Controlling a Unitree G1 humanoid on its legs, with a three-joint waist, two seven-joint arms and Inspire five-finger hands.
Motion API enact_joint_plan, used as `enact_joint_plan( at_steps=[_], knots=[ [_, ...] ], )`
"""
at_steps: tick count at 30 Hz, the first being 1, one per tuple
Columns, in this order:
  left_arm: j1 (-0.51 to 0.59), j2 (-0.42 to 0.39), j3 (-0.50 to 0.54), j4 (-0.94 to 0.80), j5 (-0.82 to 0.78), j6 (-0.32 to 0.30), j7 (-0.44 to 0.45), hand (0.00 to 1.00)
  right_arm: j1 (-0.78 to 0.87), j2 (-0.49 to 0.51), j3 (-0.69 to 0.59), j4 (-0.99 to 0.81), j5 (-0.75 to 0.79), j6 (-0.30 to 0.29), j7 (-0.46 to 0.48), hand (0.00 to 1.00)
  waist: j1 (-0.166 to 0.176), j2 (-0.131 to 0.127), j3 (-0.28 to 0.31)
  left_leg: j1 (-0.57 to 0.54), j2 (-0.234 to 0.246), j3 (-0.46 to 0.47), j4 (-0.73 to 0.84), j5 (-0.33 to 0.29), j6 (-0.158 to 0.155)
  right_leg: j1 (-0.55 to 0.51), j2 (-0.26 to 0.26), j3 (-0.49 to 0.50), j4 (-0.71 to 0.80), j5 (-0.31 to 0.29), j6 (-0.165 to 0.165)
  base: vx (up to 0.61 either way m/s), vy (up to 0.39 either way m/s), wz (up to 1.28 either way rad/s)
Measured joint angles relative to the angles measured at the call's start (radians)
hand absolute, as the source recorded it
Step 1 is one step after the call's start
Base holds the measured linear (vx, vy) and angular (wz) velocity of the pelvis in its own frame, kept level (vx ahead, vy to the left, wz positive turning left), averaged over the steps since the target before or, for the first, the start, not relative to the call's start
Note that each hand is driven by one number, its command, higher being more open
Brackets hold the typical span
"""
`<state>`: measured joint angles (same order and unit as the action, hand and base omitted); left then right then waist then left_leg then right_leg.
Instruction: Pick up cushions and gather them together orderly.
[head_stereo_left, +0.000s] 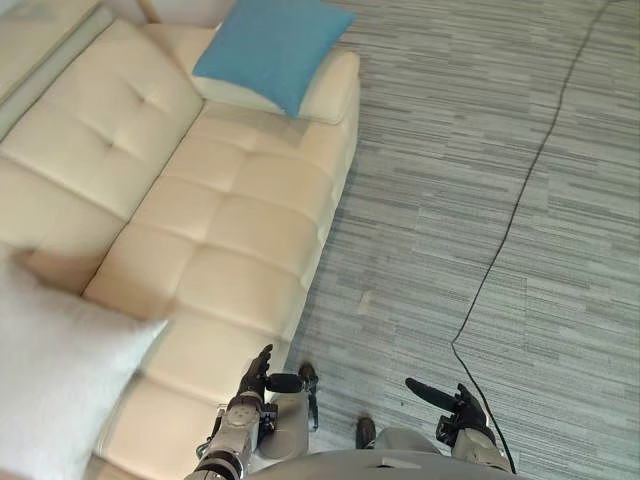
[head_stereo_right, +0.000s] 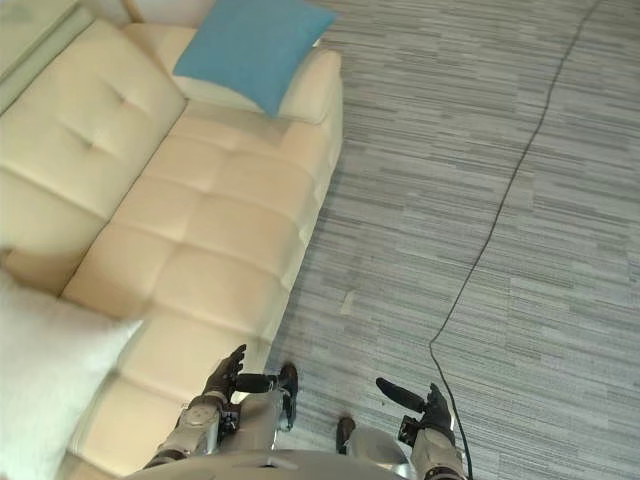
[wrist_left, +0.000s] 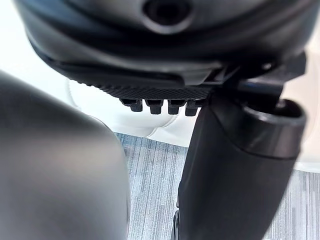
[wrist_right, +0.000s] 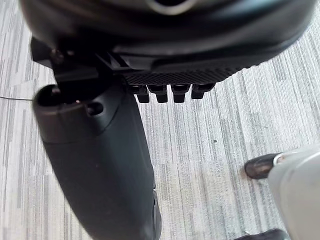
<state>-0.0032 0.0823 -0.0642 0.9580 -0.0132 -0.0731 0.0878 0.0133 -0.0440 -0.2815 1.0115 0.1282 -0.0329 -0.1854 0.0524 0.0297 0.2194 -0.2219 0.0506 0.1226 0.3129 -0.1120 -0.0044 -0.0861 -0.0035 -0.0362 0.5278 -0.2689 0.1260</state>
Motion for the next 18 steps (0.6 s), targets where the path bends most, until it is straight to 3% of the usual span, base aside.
enact_joint_plan(
  at_steps=[1, 2, 4, 6, 8, 9, 10, 11, 13, 14, 16, 18],
  knots=[
    [0.001, 0.003, -0.008, 0.006, 0.000, 0.003, 0.000, 1.00, 0.003, 0.004, 0.000, 0.003, -0.012, 0.002, 0.003, 1.00, -0.005, -0.005, 0.000, 0.048, -0.011, 0.005, -0.010, -0.031, 0.010, -0.074, -0.050, -0.062, 0.201, 0.011, 0.034, 0.55, 0.166, -0.32],
    [0.001, 0.006, -0.017, 0.007, 0.000, 0.012, 0.001, 1.00, 0.006, 0.003, -0.005, -0.001, -0.008, 0.007, 0.015, 1.00, -0.014, -0.008, 0.001, 0.112, -0.022, 0.005, -0.013, -0.073, 0.019, -0.130, -0.135, -0.178, 0.379, -0.010, -0.010, 0.46, 0.103, -0.17],
    [-0.003, 0.016, -0.031, 0.009, 0.000, 0.014, 0.004, 1.00, 0.000, 0.001, 0.004, -0.011, -0.017, 0.003, 0.013, 1.00, -0.022, -0.009, 0.002, 0.200, -0.010, -0.002, -0.039, -0.096, 0.020, -0.163, -0.188, -0.287, 0.410, -0.054, -0.076, 0.44, 0.035, 0.01],
    [-0.005, 0.024, -0.029, 0.007, 0.000, 0.014, 0.012, 1.00, -0.004, 0.000, 0.021, -0.018, -0.019, -0.003, 0.013, 1.00, -0.029, -0.009, 0.001, 0.248, 0.016, -0.002, -0.056, -0.097, 0.018, -0.194, -0.193, -0.334, 0.330, -0.062, -0.089, 0.47, -0.103, 0.13],
    [-0.003, 0.037, -0.023, 0.006, 0.000, 0.013, 0.022, 1.00, -0.022, 0.000, 0.031, -0.015, -0.020, -0.005, 0.013, 1.00, -0.036, -0.011, 0.001, 0.304, 0.064, 0.008, -0.076, -0.130, -0.035, -0.258, -0.182, -0.363, 0.080, -0.009, -0.081, 0.58, -0.238, 0.03],
    [0.002, 0.043, -0.021, 0.007, 0.001, 0.014, 0.022, 1.00, -0.024, 0.002, 0.038, -0.016, -0.020, -0.005, 0.012, 1.00, -0.036, -0.026, 0.000, 0.328, 0.071, 0.014, -0.084, -0.147, -0.061, -0.272, -0.180, -0.361, -0.023, 0.082, -0.107, 0.50, -0.244, -0.14],
    [0.006, 0.040, -0.015, 0.019, 0.001, 0.019, 0.022, 1.00, -0.027, -0.002, 0.043, -0.010, -0.020, -0.005, 0.013, 1.00, -0.037, -0.012, 0.003, 0.349, 0.095, 0.023, -0.083, -0.174, -0.096, -0.248, -0.146, -0.368, -0.040, 0.151, -0.184, 0.40, -0.194, -0.37],
    [0.016, 0.027, -0.013, 0.020, 0.002, 0.018, 0.019, 1.00, -0.043, -0.003, 0.043, 0.001, -0.020, -0.009, 0.011, 1.00, -0.034, 0.001, 0.002, 0.341, 0.116, 0.033, -0.079, -0.170, -0.094, -0.247, -0.108, -0.358, -0.053, 0.147, -0.203, 0.45, -0.228, -0.46],
    [0.012, 0.015, -0.026, 0.029, 0.002, 0.018, 0.013, 1.00, -0.061, -0.007, 0.033, 0.015, -0.021, -0.010, 0.010, 1.00, -0.037, -0.001, 0.007, 0.348, 0.106, 0.030, -0.104, -0.171, -0.093, -0.238, -0.092, -0.343, -0.056, 0.131, -0.227, 0.32, -0.196, -0.37],
    [0.010, -0.005, -0.035, 0.033, 0.006, 0.017, 0.010, 1.00, -0.056, -0.016, 0.019, 0.032, -0.025, -0.008, 0.010, 1.00, -0.046, 0.010, 0.008, 0.349, 0.097, 0.026, -0.094, -0.104, -0.086, -0.201, -0.069, -0.348, -0.064, 0.114, -0.232, 0.30, -0.222, -0.07],
    [0.010, -0.006, -0.027, 0.032, 0.010, 0.012, 0.002, 1.00, -0.026, -0.015, 0.019, 0.039, -0.026, -0.008, 0.010, 1.00, -0.048, 0.004, 0.006, 0.308, 0.120, 0.005, 0.095, -0.100, -0.095, -0.125, -0.050, -0.351, -0.110, 0.071, -0.218, 0.22, -0.177, 0.04],
    [0.009, -0.017, 0.008, 0.019, 0.011, 0.008, -0.004, 1.00, -0.007, -0.016, 0.020, 0.023, -0.018, -0.008, 0.011, 1.00, -0.048, 0.026, 0.015, 0.139, 0.173, -0.055, 0.502, -0.050, -0.099, -0.027, -0.014, -0.356, -0.170, 0.065, -0.222, 0.22, -0.167, -0.04]
  ],
)
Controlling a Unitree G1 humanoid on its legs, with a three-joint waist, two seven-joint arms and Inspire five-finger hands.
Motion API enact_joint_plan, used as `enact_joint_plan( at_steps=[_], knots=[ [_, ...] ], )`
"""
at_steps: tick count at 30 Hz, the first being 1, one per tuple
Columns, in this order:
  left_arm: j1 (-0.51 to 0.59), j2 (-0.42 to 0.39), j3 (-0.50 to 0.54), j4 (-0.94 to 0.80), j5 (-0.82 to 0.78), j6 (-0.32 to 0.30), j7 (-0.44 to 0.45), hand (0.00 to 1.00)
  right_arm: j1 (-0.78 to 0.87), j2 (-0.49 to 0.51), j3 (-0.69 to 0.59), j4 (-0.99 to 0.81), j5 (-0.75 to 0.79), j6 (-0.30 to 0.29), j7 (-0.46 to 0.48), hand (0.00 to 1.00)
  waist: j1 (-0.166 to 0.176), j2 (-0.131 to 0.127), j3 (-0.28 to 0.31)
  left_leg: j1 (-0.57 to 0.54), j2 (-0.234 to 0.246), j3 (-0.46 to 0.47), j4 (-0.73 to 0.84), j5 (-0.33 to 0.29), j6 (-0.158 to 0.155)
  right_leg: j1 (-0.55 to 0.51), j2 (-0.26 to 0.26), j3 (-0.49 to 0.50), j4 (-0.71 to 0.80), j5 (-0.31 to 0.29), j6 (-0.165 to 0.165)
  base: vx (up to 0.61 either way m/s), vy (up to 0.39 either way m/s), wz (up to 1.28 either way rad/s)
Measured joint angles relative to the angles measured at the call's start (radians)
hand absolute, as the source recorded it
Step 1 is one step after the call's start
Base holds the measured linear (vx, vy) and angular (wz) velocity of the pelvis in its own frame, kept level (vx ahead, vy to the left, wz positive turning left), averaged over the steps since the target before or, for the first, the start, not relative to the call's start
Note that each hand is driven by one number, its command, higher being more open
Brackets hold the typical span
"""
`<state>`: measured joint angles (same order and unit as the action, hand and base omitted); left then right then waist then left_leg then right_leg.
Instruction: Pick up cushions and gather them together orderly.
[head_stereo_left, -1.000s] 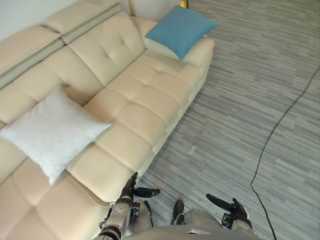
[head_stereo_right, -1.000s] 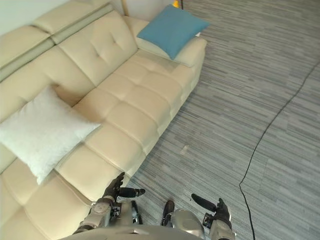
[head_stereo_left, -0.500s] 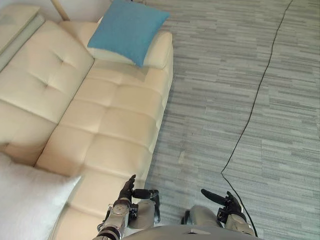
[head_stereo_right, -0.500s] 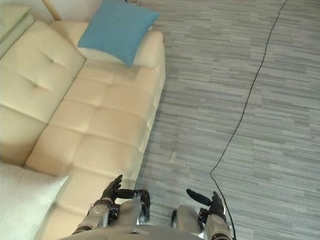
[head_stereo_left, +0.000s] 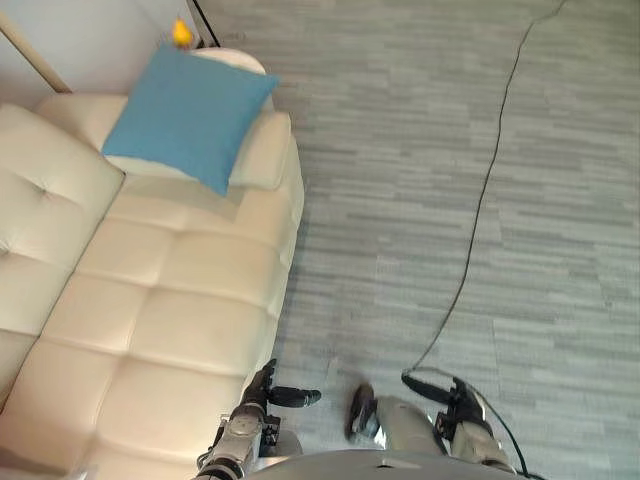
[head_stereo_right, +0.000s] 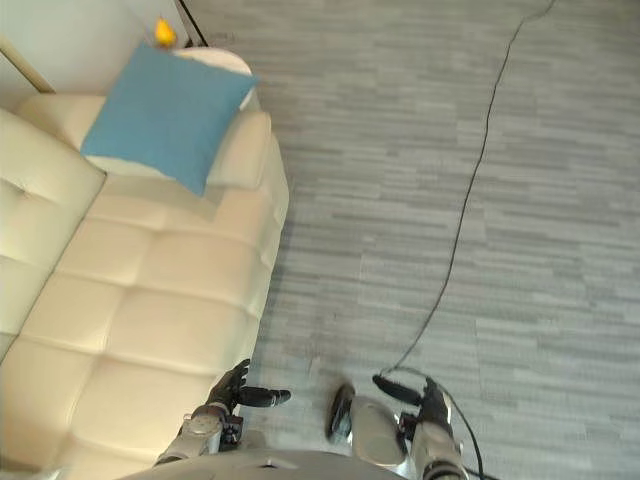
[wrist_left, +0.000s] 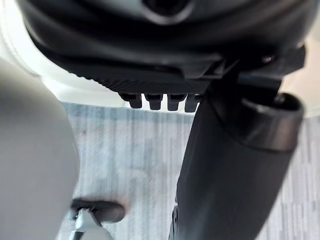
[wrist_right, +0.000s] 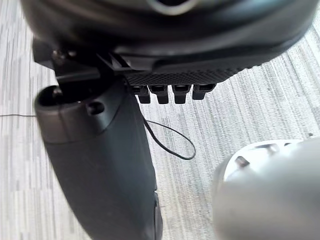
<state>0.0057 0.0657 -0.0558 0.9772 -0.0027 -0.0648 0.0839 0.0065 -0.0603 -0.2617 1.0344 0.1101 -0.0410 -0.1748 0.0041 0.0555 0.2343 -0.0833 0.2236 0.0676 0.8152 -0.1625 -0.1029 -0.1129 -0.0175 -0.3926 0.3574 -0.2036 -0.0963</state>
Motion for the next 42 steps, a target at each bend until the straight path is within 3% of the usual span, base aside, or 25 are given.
enact_joint_plan(
  at_steps=[1, 3, 6, 8, 10, 12, 14, 16, 17, 18, 19, 20, 21, 23, 25, 27, 28, 29, 30, 31, 33, 35, 36, 39, 42],
  knots=[
    [0.001, 0.000, 0.013, -0.024, 0.000, -0.009, -0.002, 1.00, 0.011, -0.002, -0.003, -0.014, 0.003, 0.000, -0.001, 1.00, 0.008, 0.010, 0.009, -0.109, 0.025, 0.000, 0.205, -0.029, 0.018, 0.069, 0.022, -0.001, -0.043, -0.006, -0.009, 0.26, -0.146, -0.04],
    [0.002, -0.003, 0.024, -0.053, -0.001, -0.023, -0.002, 1.00, 0.027, 0.002, -0.004, -0.018, 0.009, 0.000, -0.003, 1.00, 0.020, 0.005, 0.012, -0.215, -0.001, 0.015, 0.207, -0.059, 0.032, 0.145, 0.026, 0.000, -0.110, -0.003, -0.001, 0.26, -0.105, 0.01],
    [-0.002, -0.004, 0.025, -0.062, 0.000, -0.027, -0.003, 1.00, 0.025, 0.011, -0.012, -0.017, 0.010, 0.002, -0.005, 1.00, 0.045, -0.001, 0.015, -0.275, -0.090, 0.049, -0.192, -0.054, 0.043, 0.208, 0.026, 0.009, -0.196, 0.003, 0.023, 0.25, -0.008, -0.04],
    [-0.001, -0.004, 0.028, -0.059, -0.001, -0.018, -0.003, 1.00, 0.020, 0.013, -0.012, -0.017, 0.010, 0.002, -0.006, 1.00, 0.047, -0.004, 0.017, -0.266, -0.134, 0.056, -0.467, 0.018, 0.039, 0.231, 0.026, 0.015, -0.228, -0.002, 0.041, 0.29, 0.055, -0.06],
    [-0.002, -0.004, 0.032, -0.057, -0.008, -0.018, -0.001, 1.00, 0.018, 0.013, -0.010, -0.012, 0.010, 0.007, -0.009, 1.00, 0.067, -0.008, 0.018, -0.232, -0.159, 0.061, -0.662, 0.175, 0.040, 0.275, 0.032, 0.043, -0.261, -0.018, 0.072, 0.39, 0.074, -0.30],
    [-0.010, 0.010, 0.031, -0.051, -0.006, -0.019, -0.003, 1.00, 0.010, 0.022, -0.003, -0.001, 0.009, 0.007, -0.009, 1.00, 0.077, -0.033, 0.010, -0.216, -0.181, 0.070, -0.642, 0.267, 0.108, 0.313, 0.008, 0.077, -0.283, -0.039, 0.108, 0.53, 0.072, -0.37],
    [-0.022, 0.024, 0.031, -0.046, -0.006, -0.017, -0.004, 1.00, 0.005, 0.023, 0.005, 0.003, 0.004, 0.007, -0.007, 1.00, 0.075, -0.062, 0.003, -0.242, -0.198, 0.091, -0.511, 0.155, 0.128, 0.306, -0.037, 0.119, -0.220, -0.058, 0.141, 0.46, 0.086, -0.17],
    [-0.022, 0.023, 0.029, -0.035, -0.006, -0.015, -0.003, 1.00, 0.010, 0.017, 0.006, 0.004, -0.005, 0.009, -0.002, 1.00, 0.074, -0.058, -0.001, -0.221, -0.200, 0.100, -0.459, 0.086, 0.134, 0.255, -0.071, 0.155, -0.034, -0.086, 0.186, 0.42, 0.127, -0.13],
    [-0.021, 0.026, 0.023, -0.022, -0.006, -0.013, -0.004, 1.00, 0.014, 0.018, 0.006, 0.004, -0.013, 0.010, 0.001, 1.00, 0.068, -0.064, -0.005, -0.186, -0.214, 0.106, -0.456, 0.053, 0.138, 0.190, -0.107, 0.171, 0.171, -0.089, 0.216, 0.37, 0.109, 0.02],
    [-0.021, 0.032, 0.008, -0.008, -0.006, -0.009, -0.003, 1.00, 0.019, 0.020, 0.007, 0.004, -0.023, 0.011, 0.004, 1.00, 0.056, -0.075, -0.010, -0.143, -0.232, 0.104, -0.454, 0.015, 0.148, 0.100, -0.162, 0.184, 0.416, -0.053, 0.288, 0.47, 0.101, 0.09],
    [-0.019, 0.035, -0.004, -0.007, -0.005, -0.006, -0.001, 1.00, 0.019, 0.020, 0.007, 0.005, -0.031, 0.012, 0.006, 1.00, 0.050, -0.077, -0.010, -0.126, -0.239, 0.099, -0.446, -0.005, 0.153, 0.066, -0.183, 0.184, 0.511, -0.050, 0.293, 0.56, 0.073, 0.19],
    [-0.014, 0.039, -0.016, -0.004, -0.006, 0.001, -0.001, 1.00, 0.018, 0.020, 0.004, 0.003, -0.028, 0.016, 0.012, 1.00, 0.044, -0.075, -0.010, -0.078, -0.243, 0.090, -0.439, -0.040, 0.152, 0.005, -0.218, 0.171, 0.653, -0.065, 0.263, 0.55, 0.011, 0.14],
    [-0.009, 0.039, -0.017, -0.001, -0.006, 0.004, 0.004, 1.00, 0.008, 0.018, 0.009, 0.001, -0.033, 0.014, 0.016, 1.00, 0.043, -0.073, -0.008, -0.013, -0.240, 0.080, -0.456, -0.055, 0.156, -0.049, -0.238, 0.147, 0.703, -0.093, 0.211, 0.45, -0.029, 0.12],
    [-0.008, 0.034, -0.017, -0.001, -0.006, 0.008, 0.011, 1.00, 0.004, 0.012, 0.009, -0.011, -0.039, 0.007, 0.019, 1.00, 0.042, -0.058, -0.001, 0.068, -0.213, 0.064, -0.502, -0.055, 0.155, -0.107, -0.225, 0.117, 0.617, -0.124, 0.164, 0.45, -0.130, 0.19],
    [-0.009, 0.028, -0.016, -0.002, -0.007, 0.008, 0.020, 1.00, -0.002, 0.003, 0.009, -0.031, -0.040, -0.001, 0.020, 1.00, 0.038, -0.036, 0.003, 0.114, -0.165, 0.053, -0.527, -0.065, 0.138, -0.170, -0.193, 0.120, 0.457, -0.124, 0.163, 0.45, -0.229, 0.22],
    [-0.004, 0.031, -0.016, -0.002, -0.006, 0.008, 0.019, 1.00, -0.017, -0.003, 0.022, -0.039, -0.039, -0.005, 0.020, 1.00, 0.031, -0.033, 0.007, 0.147, -0.119, 0.024, -0.545, -0.099, 0.080, -0.229, -0.149, 0.207, 0.194, -0.054, 0.192, 0.39, -0.304, 0.27],
    [0.006, 0.039, -0.018, 0.004, -0.006, 0.008, 0.019, 1.00, -0.018, -0.006, 0.028, -0.037, -0.036, -0.006, 0.021, 1.00, 0.026, -0.039, 0.008, 0.158, -0.109, 0.004, -0.542, -0.120, 0.045, -0.226, -0.136, 0.233, 0.131, 0.101, 0.176, 0.33, -0.284, 0.31],
    [0.004, 0.027, -0.017, 0.012, -0.009, 0.009, 0.019, 1.00, -0.021, -0.015, 0.028, -0.032, -0.038, -0.004, 0.021, 1.00, 0.025, -0.027, 0.011, 0.159, -0.095, -0.011, -0.541, -0.129, 0.031, -0.216, -0.117, 0.226, 0.133, 0.095, 0.137, 0.32, -0.289, 0.22],
    [0.004, 0.015, -0.025, 0.014, -0.004, 0.009, 0.013, 1.00, -0.022, -0.025, 0.025, -0.026, -0.040, -0.005, 0.019, 1.00, 0.030, -0.007, 0.003, 0.153, -0.070, -0.032, -0.539, -0.120, 0.041, -0.219, -0.091, 0.219, 0.163, 0.058, 0.130, 0.38, -0.368, 0.13],
    [0.004, 0.019, -0.046, 0.014, -0.001, 0.007, 0.004, 1.00, -0.021, -0.036, 0.019, -0.015, -0.040, -0.002, 0.019, 1.00, 0.026, -0.006, 0.002, 0.155, -0.058, -0.054, -0.499, -0.111, 0.031, -0.212, -0.087, 0.203, 0.205, 0.003, 0.108, 0.34, -0.379, 0.15],
    [0.005, 0.014, -0.046, 0.014, 0.011, 0.006, 0.001, 1.00, -0.008, -0.039, -0.003, -0.001, -0.036, 0.007, 0.019, 1.00, 0.015, 0.004, 0.000, 0.115, -0.035, -0.087, -0.366, -0.094, 0.007, -0.163, -0.082, 0.162, 0.211, -0.042, 0.086, 0.32, -0.385, 0.43],
    [0.007, 0.013, -0.035, -0.003, 0.012, 0.003, -0.005, 1.00, 0.037, -0.047, -0.003, -0.003, -0.038, 0.011, 0.013, 1.00, 0.004, 0.004, 0.002, -0.021, 0.001, -0.123, -0.037, -0.044, -0.003, -0.048, -0.070, 0.086, 0.165, -0.074, 0.065, 0.33, -0.344, 0.87],
    [0.014, 0.015, -0.032, -0.026, 0.011, -0.009, -0.002, 1.00, 0.063, -0.049, -0.002, -0.003, -0.029, 0.010, 0.011, 1.00, 0.017, 0.008, 0.002, -0.097, 0.022, -0.087, 0.132, -0.052, 0.010, 0.036, -0.049, 0.055, 0.106, -0.080, 0.055, 0.29, -0.217, 0.65],
    [0.012, 0.011, -0.033, -0.053, 0.011, -0.022, -0.001, 1.00, 0.075, -0.045, -0.005, -0.008, -0.019, 0.009, 0.010, 1.00, 0.025, 0.007, 0.003, -0.192, 0.001, 0.018, 0.133, -0.074, 0.045, 0.142, -0.041, 0.013, 0.009, -0.076, 0.061, 0.25, -0.157, 0.42],
    [0.001, 0.006, -0.035, -0.049, 0.011, -0.017, -0.003, 1.00, 0.073, -0.037, -0.013, -0.011, -0.002, 0.009, 0.008, 1.00, 0.030, 0.005, 0.004, -0.213, -0.070, 0.067, -0.143, -0.071, 0.050, 0.204, -0.043, -0.021, -0.063, -0.066, 0.076, 0.22, -0.029, 0.33]
  ],
)
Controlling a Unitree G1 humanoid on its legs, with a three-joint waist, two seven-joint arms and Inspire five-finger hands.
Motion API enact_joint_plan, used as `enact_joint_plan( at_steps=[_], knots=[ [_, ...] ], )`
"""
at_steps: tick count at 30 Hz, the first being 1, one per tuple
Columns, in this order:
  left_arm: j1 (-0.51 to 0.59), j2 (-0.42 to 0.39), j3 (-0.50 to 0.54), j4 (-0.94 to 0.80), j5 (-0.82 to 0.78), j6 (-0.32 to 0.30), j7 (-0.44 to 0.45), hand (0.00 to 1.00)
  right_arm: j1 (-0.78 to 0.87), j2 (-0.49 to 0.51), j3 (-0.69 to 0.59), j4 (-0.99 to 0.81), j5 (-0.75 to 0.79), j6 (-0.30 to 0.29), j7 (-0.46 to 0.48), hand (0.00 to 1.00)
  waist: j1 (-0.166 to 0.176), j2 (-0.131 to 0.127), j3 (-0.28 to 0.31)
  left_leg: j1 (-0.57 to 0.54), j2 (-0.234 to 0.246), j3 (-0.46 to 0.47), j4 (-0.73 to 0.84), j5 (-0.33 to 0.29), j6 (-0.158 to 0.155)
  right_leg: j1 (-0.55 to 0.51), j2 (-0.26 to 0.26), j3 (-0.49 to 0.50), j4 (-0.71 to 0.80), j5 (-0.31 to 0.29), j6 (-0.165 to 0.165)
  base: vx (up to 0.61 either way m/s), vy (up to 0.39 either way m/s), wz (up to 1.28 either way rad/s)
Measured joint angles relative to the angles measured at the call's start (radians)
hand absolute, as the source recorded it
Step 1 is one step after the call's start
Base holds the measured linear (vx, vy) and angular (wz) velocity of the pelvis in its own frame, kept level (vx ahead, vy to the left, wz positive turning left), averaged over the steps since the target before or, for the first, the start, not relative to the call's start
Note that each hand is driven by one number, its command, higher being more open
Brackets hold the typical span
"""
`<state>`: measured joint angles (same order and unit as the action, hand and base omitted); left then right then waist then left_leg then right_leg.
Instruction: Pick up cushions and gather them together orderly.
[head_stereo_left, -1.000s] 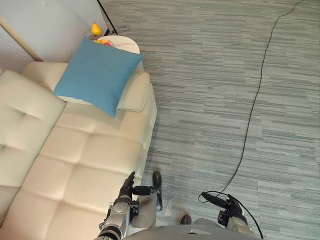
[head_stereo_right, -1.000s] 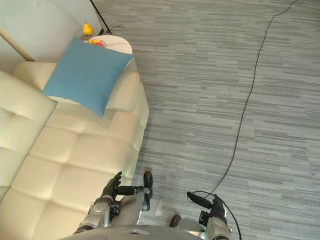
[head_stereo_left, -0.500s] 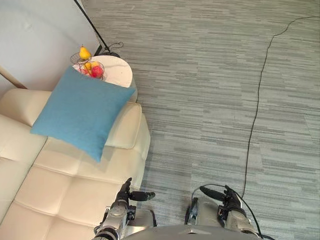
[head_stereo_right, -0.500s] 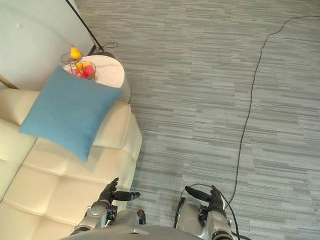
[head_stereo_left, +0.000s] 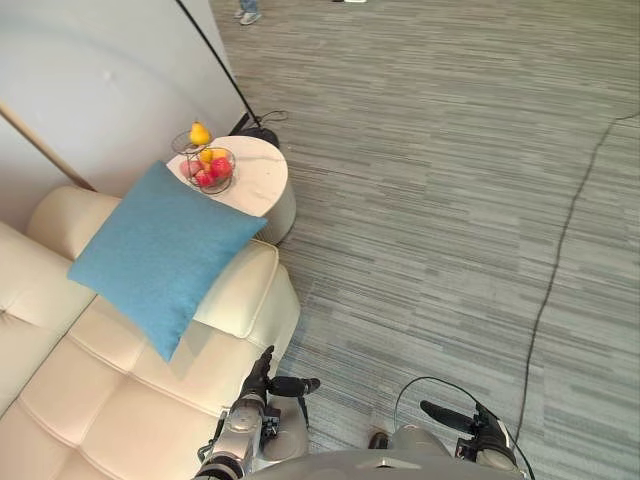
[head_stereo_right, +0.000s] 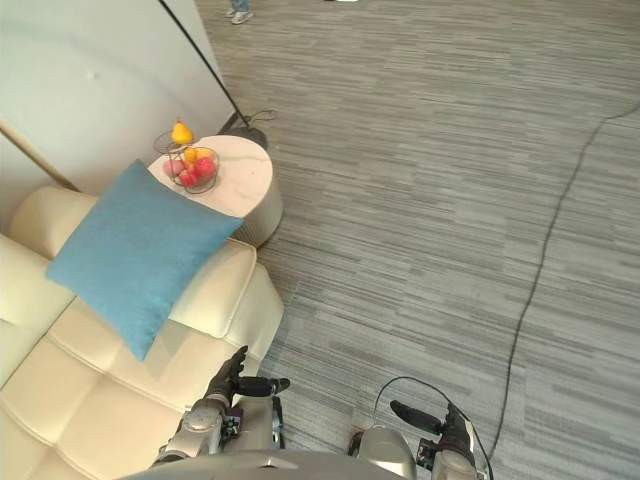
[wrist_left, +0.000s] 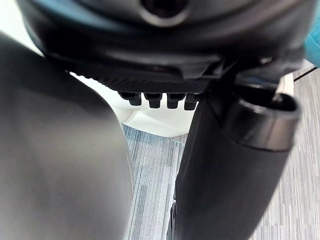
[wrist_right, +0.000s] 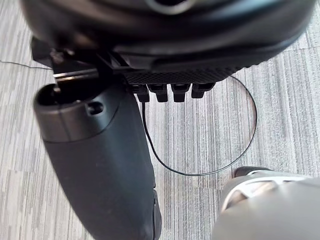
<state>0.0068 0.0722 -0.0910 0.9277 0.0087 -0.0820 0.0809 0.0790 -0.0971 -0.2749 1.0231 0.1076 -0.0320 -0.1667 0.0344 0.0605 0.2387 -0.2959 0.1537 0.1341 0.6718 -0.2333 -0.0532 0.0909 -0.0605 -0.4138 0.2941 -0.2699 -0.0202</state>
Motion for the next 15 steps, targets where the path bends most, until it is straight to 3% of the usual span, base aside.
enact_joint_plan(
  at_steps=[2, 3, 4, 5, 7, 8, 9, 10, 12, 13, 14, 15],
  knots=[
    [-0.006, 0.000, -0.001, 0.000, 0.000, 0.005, -0.002, 1.00, -0.009, 0.013, -0.007, -0.008, 0.008, 0.000, -0.001, 1.00, 0.004, -0.004, 0.003, 0.002, -0.043, 0.006, -0.191, 0.042, 0.002, 0.023, -0.003, -0.017, -0.024, 0.001, 0.002, 0.26, 0.072, 0.27],
    [-0.011, 0.000, -0.002, 0.001, 0.000, 0.006, -0.001, 1.00, -0.008, 0.024, -0.021, -0.008, 0.012, -0.002, -0.005, 1.00, 0.010, -0.009, 0.006, 0.013, -0.067, 0.030, -0.353, 0.126, -0.001, 0.046, -0.004, -0.030, -0.047, 0.001, 0.012, 0.43, 0.144, 0.29],
    [-0.012, 0.002, -0.008, 0.001, 0.000, 0.006, 0.000, 1.00, -0.009, 0.028, -0.020, -0.006, 0.013, -0.002, -0.009, 1.00, 0.018, -0.011, 0.008, 0.043, -0.077, 0.076, -0.471, 0.295, 0.019, 0.088, 0.005, -0.030, -0.091, 0.001, 0.037, 0.39, 0.125, 0.20],
    [-0.012, 0.005, -0.011, 0.002, 0.000, 0.006, 0.001, 1.00, -0.009, 0.031, -0.016, -0.006, 0.013, -0.002, -0.009, 1.00, 0.019, -0.013, 0.008, 0.055, -0.075, 0.099, -0.492, 0.334, 0.054, 0.103, 0.006, -0.029, -0.107, 0.001, 0.044, 0.28, 0.074, 0.15],
    [-0.030, 0.021, -0.020, 0.025, 0.000, 0.007, 0.000, 1.00, -0.035, 0.058, -0.016, -0.004, 0.012, -0.005, -0.008, 1.00, 0.015, -0.048, 0.007, 0.070, -0.099, 0.179, -0.523, 0.301, 0.088, 0.116, -0.031, -0.026, -0.145, 0.018, 0.079, 0.30, 0.062, 0.30],
    [-0.039, 0.024, -0.019, 0.034, 0.000, 0.008, -0.005, 1.00, -0.038, 0.061, -0.015, -0.003, 0.011, -0.007, -0.006, 1.00, 0.009, -0.058, 0.006, 0.056, -0.117, 0.179, -0.478, 0.275, 0.119, 0.121, -0.048, -0.021, -0.144, 0.022, 0.087, 0.41, 0.109, 0.38],
    [-0.040, 0.025, -0.019, 0.034, 0.000, 0.008, -0.005, 1.00, -0.037, 0.062, -0.015, -0.003, 0.011, -0.006, -0.006, 1.00, 0.009, -0.059, 0.004, 0.051, -0.119, 0.177, -0.468, 0.266, 0.121, 0.123, -0.051, -0.021, -0.143, 0.023, 0.088, 0.44, 0.146, 0.52],
    [-0.039, 0.030, -0.018, 0.035, -0.002, 0.008, -0.003, 1.00, -0.032, 0.061, -0.016, 0.014, 0.008, -0.004, -0.003, 1.00, 0.014, -0.061, -0.007, 0.025, -0.126, 0.157, -0.371, 0.195, 0.128, 0.130, -0.068, -0.014, -0.105, 0.022, 0.089, 0.46, 0.176, 0.45],
    [-0.022, 0.033, -0.010, 0.040, -0.019, 0.018, -0.003, 1.00, -0.018, 0.062, -0.018, 0.021, -0.001, 0.001, 0.008, 1.00, 0.012, -0.062, -0.026, 0.045, -0.152, 0.120, -0.302, 0.113, 0.140, 0.088, -0.122, 0.002, 0.127, 0.019, 0.105, 0.36, 0.160, 0.57],
    [-0.018, 0.036, -0.010, 0.042, -0.022, 0.027, -0.003, 1.00, -0.017, 0.062, -0.019, 0.022, -0.002, 0.001, 0.009, 1.00, 0.010, -0.066, -0.035, 0.052, -0.163, 0.108, -0.301, 0.102, 0.144, 0.058, -0.144, 0.014, 0.209, 0.028, 0.122, 0.41, 0.176, 0.73],
    [-0.014, 0.039, -0.010, 0.052, -0.040, 0.033, -0.003, 1.00, -0.017, 0.057, -0.016, 0.022, -0.010, 0.001, 0.012, 1.00, 0.004, -0.074, -0.044, 0.075, -0.192, 0.075, -0.310, 0.086, 0.150, -0.001, -0.187, 0.043, 0.386, 0.079, 0.182, 0.40, 0.142, 1.00],
    [-0.013, 0.039, -0.010, 0.059, -0.047, 0.038, -0.004, 1.00, -0.021, 0.053, -0.016, 0.024, -0.011, 0.000, 0.013, 1.00, 0.002, -0.078, -0.045, 0.106, -0.218, 0.026, -0.320, 0.073, 0.159, -0.062, -0.213, 0.074, 0.560, 0.069, 0.188, 0.47, 0.100, 1.31]
  ],
)
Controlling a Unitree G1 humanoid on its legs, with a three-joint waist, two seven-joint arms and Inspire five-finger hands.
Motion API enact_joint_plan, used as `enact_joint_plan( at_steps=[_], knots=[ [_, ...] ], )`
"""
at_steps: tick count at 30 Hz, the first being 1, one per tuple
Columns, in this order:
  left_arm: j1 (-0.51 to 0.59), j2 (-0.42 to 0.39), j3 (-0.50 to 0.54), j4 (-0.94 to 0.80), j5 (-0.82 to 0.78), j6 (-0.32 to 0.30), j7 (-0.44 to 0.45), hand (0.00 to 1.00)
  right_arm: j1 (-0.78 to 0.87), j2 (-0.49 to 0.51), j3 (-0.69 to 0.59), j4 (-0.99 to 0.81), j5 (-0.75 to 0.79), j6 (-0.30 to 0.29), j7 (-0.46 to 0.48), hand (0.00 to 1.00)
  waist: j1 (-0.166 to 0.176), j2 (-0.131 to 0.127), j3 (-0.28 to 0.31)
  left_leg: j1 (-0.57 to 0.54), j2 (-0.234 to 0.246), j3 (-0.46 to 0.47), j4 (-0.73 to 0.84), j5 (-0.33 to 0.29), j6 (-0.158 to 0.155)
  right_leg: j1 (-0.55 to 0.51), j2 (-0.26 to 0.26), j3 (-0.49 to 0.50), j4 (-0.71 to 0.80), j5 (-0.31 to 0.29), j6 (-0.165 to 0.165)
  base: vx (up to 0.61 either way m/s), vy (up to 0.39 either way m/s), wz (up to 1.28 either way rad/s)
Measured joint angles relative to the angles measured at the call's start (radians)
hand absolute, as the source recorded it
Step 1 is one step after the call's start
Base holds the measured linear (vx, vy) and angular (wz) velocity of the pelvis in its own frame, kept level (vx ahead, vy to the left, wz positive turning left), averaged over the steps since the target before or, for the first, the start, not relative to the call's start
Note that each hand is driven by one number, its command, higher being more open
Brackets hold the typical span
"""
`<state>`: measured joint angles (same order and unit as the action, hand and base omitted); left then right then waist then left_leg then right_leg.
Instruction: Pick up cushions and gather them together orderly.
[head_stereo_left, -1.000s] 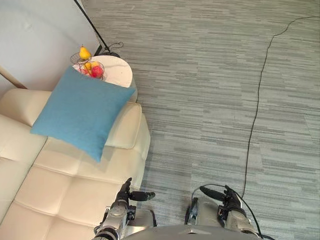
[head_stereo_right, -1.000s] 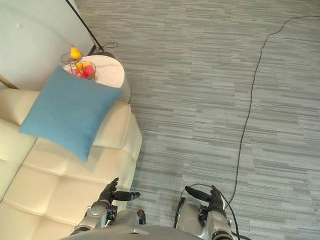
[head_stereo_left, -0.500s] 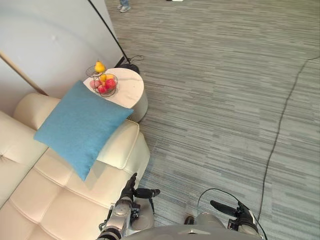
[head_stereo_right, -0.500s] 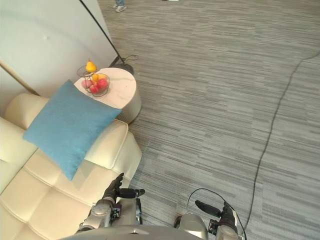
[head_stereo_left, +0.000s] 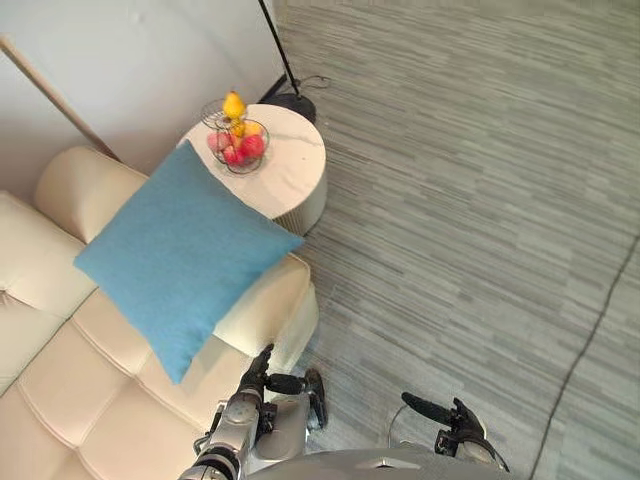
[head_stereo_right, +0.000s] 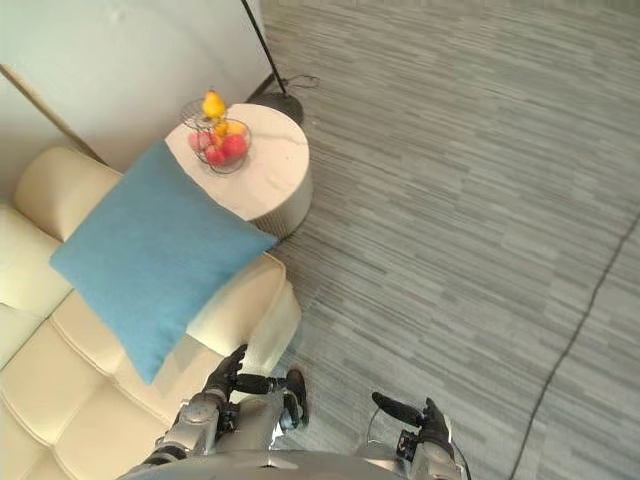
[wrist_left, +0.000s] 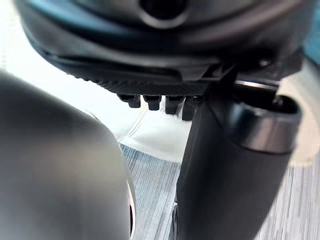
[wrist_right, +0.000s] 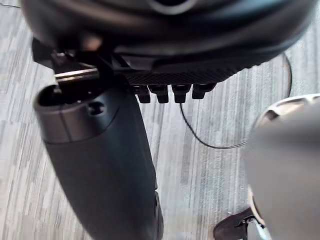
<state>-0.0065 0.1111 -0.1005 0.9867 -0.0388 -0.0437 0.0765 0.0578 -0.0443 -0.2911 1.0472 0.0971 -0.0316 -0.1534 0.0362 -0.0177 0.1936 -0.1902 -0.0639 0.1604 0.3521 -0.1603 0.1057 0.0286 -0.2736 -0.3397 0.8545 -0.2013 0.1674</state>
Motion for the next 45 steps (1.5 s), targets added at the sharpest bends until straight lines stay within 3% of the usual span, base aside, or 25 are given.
enact_joint_plan(
  at_steps=[2, 5, 7, 9, 10, 11, 12, 13, 14, 16, 19, 22, 23, 24, 25, 26, 31, 35, 38, 45],
  knots=[
    [0.009, 0.000, 0.004, 0.002, -0.009, 0.014, -0.004, 1.00, -0.005, -0.005, 0.000, 0.002, 0.000, 0.000, 0.002, 1.00, -0.005, 0.002, -0.001, 0.063, -0.015, -0.053, -0.029, -0.003, 0.002, -0.058, -0.014, 0.002, 0.130, -0.038, -0.025, 0.30, -0.006, 0.99],
    [0.021, -0.006, 0.031, 0.006, -0.033, 0.051, -0.003, 1.00, -0.006, -0.004, 0.010, -0.022, -0.017, -0.023, 0.005, 1.00, -0.007, 0.012, 0.002, 0.162, -0.005, -0.158, -0.075, 0.000, -0.003, -0.146, 0.048, 0.026, 0.055, -0.094, -0.080, 0.24, -0.097, 0.97],
    [0.025, -0.016, 0.058, 0.009, -0.029, 0.048, 0.004, 1.00, 0.004, -0.004, 0.007, -0.042, -0.015, -0.026, 0.005, 1.00, -0.010, 0.015, 0.003, 0.177, 0.005, -0.239, -0.066, -0.003, -0.009, -0.208, 0.136, 0.176, -0.153, -0.108, -0.090, 0.20, -0.199, 1.31],
    [0.026, -0.023, 0.079, 0.002, -0.026, 0.028, 0.005, 1.00, 0.017, -0.003, 0.006, -0.062, -0.012, -0.027, 0.003, 1.00, -0.009, 0.013, 0.004, 0.169, 0.003, -0.313, -0.048, -0.026, -0.049, -0.232, 0.192, 0.320, -0.272, -0.106, -0.089, 0.10, -0.348, 1.40],
    [0.031, -0.020, 0.089, -0.006, -0.015, 0.011, 0.006, 1.00, 0.039, 0.005, 0.007, -0.074, 0.009, -0.026, 0.003, 1.00, -0.008, -0.002, -0.003, 0.134, -0.021, -0.390, 0.002, -0.057, -0.084, -0.222, 0.214, 0.429, -0.375, -0.055, -0.064, 0.07, -0.352, 1.60],
    [0.034, -0.023, 0.091, -0.010, -0.006, 0.006, 0.011, 1.00, 0.049, 0.009, -0.002, -0.075, 0.022, -0.026, 0.003, 1.00, -0.004, -0.003, -0.004, 0.128, -0.023, -0.414, 0.023, -0.071, -0.098, -0.207, 0.227, 0.430, -0.375, -0.022, -0.109, 0.07, -0.352, 1.59],
    [0.042, -0.034, 0.107, -0.019, -0.005, 0.000, 0.011, 1.00, 0.064, 0.007, -0.009, -0.079, 0.024, -0.024, 0.001, 1.00, 0.021, 0.008, -0.013, 0.126, -0.003, -0.411, 0.022, -0.076, -0.110, -0.195, 0.229, 0.381, -0.380, -0.032, -0.125, 0.09, -0.298, 1.39],
    [0.050, -0.050, 0.125, -0.030, 0.009, -0.012, 0.013, 1.00, 0.078, 0.008, -0.012, -0.106, 0.028, -0.024, 0.000, 1.00, 0.017, 0.023, -0.023, 0.100, 0.028, -0.380, 0.035, -0.070, -0.122, -0.176, 0.222, 0.296, -0.405, -0.032, -0.140, 0.12, -0.410, 1.64],
    [0.052, -0.057, 0.126, -0.042, 0.012, -0.015, 0.015, 1.00, 0.083, 0.008, -0.009, -0.119, 0.031, -0.025, 0.000, 1.00, 0.008, 0.027, -0.024, 0.087, 0.054, -0.353, 0.043, -0.069, -0.125, -0.158, 0.219, 0.231, -0.424, -0.032, -0.152, 0.06, -0.263, 1.76],
    [0.055, -0.061, 0.127, -0.062, 0.013, -0.019, 0.016, 1.00, 0.085, 0.008, 0.009, -0.119, 0.033, -0.025, -0.001, 1.00, 0.013, 0.029, -0.026, 0.059, 0.113, -0.272, 0.043, -0.061, -0.160, -0.128, 0.221, 0.140, -0.454, -0.031, -0.155, 0.05, -0.219, 1.33],
    [0.057, -0.064, 0.127, -0.071, 0.012, -0.020, 0.016, 1.00, 0.083, 0.012, 0.030, -0.132, 0.035, -0.026, -0.001, 1.00, 0.015, 0.029, -0.025, 0.041, 0.187, -0.117, 0.060, -0.061, -0.161, -0.097, 0.200, 0.036, -0.466, -0.031, -0.158, 0.03, -0.088, 1.08],
    [0.057, -0.088, 0.125, -0.080, 0.012, -0.022, 0.019, 1.00, 0.087, 0.010, 0.033, -0.155, 0.036, -0.026, -0.001, 1.00, 0.011, 0.043, -0.034, 0.054, 0.276, 0.125, 0.080, -0.046, -0.137, -0.073, 0.153, -0.059, -0.462, -0.035, -0.163, 0.02, 0.102, 1.04],
    [0.054, -0.094, 0.124, -0.080, 0.012, -0.022, 0.020, 1.00, 0.082, 0.006, 0.028, -0.164, 0.042, -0.026, 0.000, 1.00, 0.010, 0.052, -0.040, 0.052, 0.268, 0.161, 0.061, -0.029, -0.155, -0.071, 0.134, -0.067, -0.459, -0.042, -0.150, -0.01, 0.173, 0.87],
    [0.055, -0.086, 0.121, -0.077, 0.011, -0.024, 0.024, 1.00, 0.075, 0.027, 0.032, -0.160, 0.042, -0.025, 0.008, 1.00, 0.012, 0.029, -0.046, 0.061, 0.224, 0.151, 0.016, -0.009, -0.144, -0.064, 0.115, -0.064, -0.485, -0.044, -0.131, -0.01, 0.131, 0.64],
    [0.058, -0.078, 0.120, -0.074, 0.011, -0.024, 0.025, 1.00, 0.076, 0.036, 0.032, -0.158, 0.042, -0.025, 0.011, 1.00, 0.012, 0.023, -0.050, 0.067, 0.209, 0.145, -0.006, 0.002, -0.138, -0.057, 0.108, -0.068, -0.499, -0.039, -0.125, 0.00, 0.164, 0.65],
    [0.071, -0.054, 0.113, -0.051, 0.011, -0.024, 0.026, 1.00, 0.078, 0.053, 0.030, -0.138, 0.042, -0.025, 0.023, 1.00, 0.006, 0.010, -0.074, 0.093, 0.160, 0.121, -0.097, 0.049, -0.127, -0.030, 0.093, -0.087, -0.554, -0.014, -0.104, 0.01, 0.124, 0.52],
    [0.072, -0.021, 0.075, -0.002, 0.008, -0.022, 0.026, 1.00, 0.072, 0.045, -0.005, -0.087, 0.042, -0.024, 0.020, 1.00, 0.002, 0.015, -0.080, 0.171, 0.093, 0.067, -0.306, 0.166, -0.116, 0.021, 0.092, -0.127, -0.641, 0.028, -0.096, 0.00, 0.068, 0.42],
    [0.069, -0.016, 0.068, 0.022, 0.009, -0.022, 0.025, 1.00, 0.062, 0.041, -0.004, -0.074, 0.041, -0.022, 0.019, 1.00, -0.006, 0.013, -0.079, 0.241, 0.083, 0.065, -0.429, 0.226, -0.123, 0.042, 0.108, -0.125, -0.657, 0.036, -0.102, -0.01, -0.001, 0.02],
    [0.069, -0.013, 0.058, 0.021, 0.011, -0.022, 0.024, 1.00, 0.059, 0.038, -0.002, -0.109, 0.040, -0.020, 0.011, 1.00, -0.017, 0.009, -0.080, 0.247, 0.089, 0.072, -0.439, 0.231, -0.125, 0.042, 0.118, -0.117, -0.668, 0.043, -0.104, -0.02, -0.009, -0.10],
    [0.082, 0.031, 0.040, -0.041, 0.010, -0.021, 0.025, 1.00, 0.070, -0.039, -0.005, -0.396, -0.040, -0.018, -0.011, 1.00, -0.040, 0.000, -0.073, 0.239, 0.099, 0.107, -0.440, 0.228, -0.129, 0.011, 0.131, -0.073, -0.681, 0.056, -0.108, -0.02, 0.009, -0.17]
  ],
)
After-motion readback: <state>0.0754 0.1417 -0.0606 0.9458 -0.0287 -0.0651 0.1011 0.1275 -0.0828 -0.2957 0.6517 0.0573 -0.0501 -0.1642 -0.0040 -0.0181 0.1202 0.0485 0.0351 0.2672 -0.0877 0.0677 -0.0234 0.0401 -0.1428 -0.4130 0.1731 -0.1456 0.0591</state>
